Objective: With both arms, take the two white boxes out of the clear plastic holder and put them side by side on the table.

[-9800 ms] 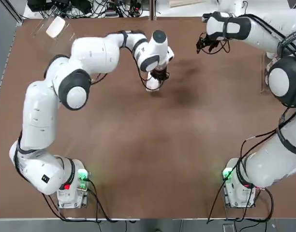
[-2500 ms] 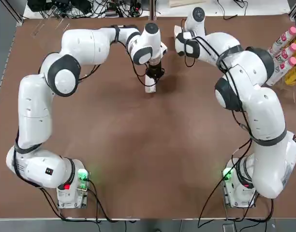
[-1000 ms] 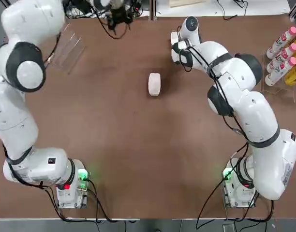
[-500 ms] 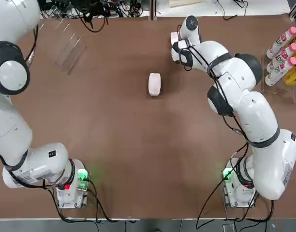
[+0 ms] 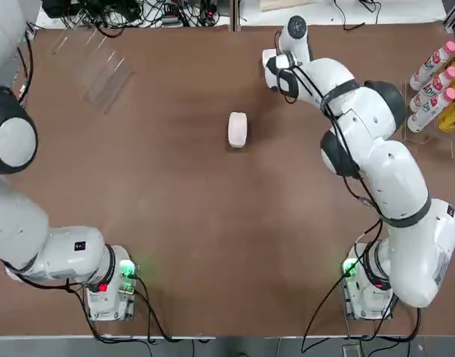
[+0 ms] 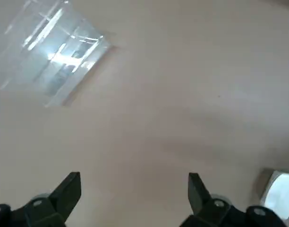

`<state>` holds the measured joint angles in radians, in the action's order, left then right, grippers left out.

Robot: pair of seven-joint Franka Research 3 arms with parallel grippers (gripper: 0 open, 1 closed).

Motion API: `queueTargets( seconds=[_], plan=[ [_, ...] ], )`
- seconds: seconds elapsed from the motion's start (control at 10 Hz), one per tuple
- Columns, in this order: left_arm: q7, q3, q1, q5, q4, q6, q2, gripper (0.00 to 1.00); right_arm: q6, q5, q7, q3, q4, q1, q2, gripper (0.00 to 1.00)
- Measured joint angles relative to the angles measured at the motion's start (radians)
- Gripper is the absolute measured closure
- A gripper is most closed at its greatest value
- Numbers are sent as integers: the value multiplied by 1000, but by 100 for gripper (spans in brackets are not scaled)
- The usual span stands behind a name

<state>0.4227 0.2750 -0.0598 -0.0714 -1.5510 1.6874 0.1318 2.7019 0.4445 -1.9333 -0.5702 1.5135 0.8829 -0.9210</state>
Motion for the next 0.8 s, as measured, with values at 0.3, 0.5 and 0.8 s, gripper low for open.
queueTargets(
  seconds=[0.3,0.5,0.8],
  plan=[
    [-155,-99,37,2,-1,-105,-78,0,-106,-22,76,-10,-20,1,23,4],
    [-176,-174,117,45,-3,-179,-107,0,-197,-27,208,-10,-25,6,68,3],
    [-200,-189,115,84,-5,-195,-100,0,-329,-32,535,-8,-25,27,123,2]
  ],
)
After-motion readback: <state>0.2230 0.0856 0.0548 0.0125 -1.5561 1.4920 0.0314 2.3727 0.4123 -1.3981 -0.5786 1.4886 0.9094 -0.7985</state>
